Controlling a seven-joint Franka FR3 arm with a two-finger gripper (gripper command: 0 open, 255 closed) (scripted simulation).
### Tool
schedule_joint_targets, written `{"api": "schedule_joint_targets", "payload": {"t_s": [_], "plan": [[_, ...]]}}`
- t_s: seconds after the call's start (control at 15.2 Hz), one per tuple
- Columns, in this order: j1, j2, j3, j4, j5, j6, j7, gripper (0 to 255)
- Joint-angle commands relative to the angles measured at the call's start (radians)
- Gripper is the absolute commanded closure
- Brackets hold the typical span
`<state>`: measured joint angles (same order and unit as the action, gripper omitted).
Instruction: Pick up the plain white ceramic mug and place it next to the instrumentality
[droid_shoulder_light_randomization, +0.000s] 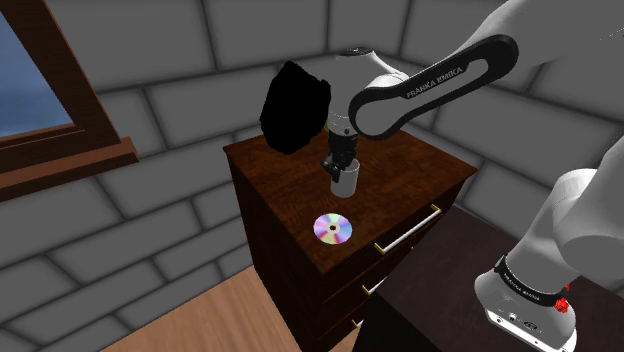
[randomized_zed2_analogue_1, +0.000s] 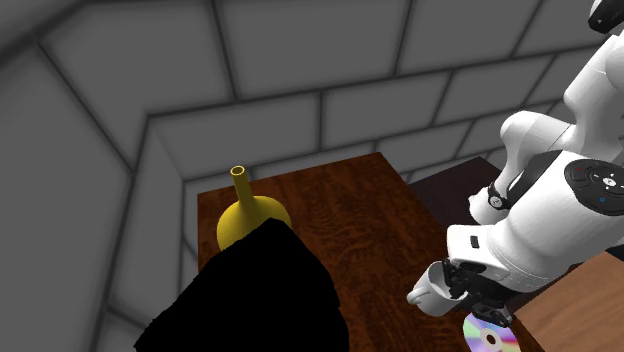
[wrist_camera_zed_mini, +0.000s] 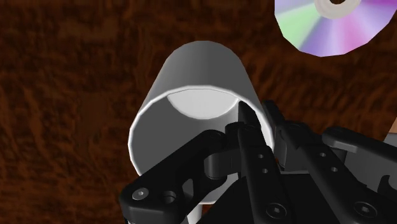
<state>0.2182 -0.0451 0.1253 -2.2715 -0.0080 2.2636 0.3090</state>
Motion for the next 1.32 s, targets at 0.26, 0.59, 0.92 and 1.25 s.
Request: {"api": "schedule_joint_targets", "payload": {"t_s": [0.26,0.59,0.92,1.25], "plan": [[0.0,0.025,0.001,-0.02,-0.005,0.045,0.005,255],[0.0,0.025,0.001,-0.02,-0.005,0.045,0.005,0],[0.0,0.025,0.001,-0.02,-0.005,0.045,0.005,0],[0.001,-0.046,0.0,0.037,0.007,-0.082,-0.004,0]]}}
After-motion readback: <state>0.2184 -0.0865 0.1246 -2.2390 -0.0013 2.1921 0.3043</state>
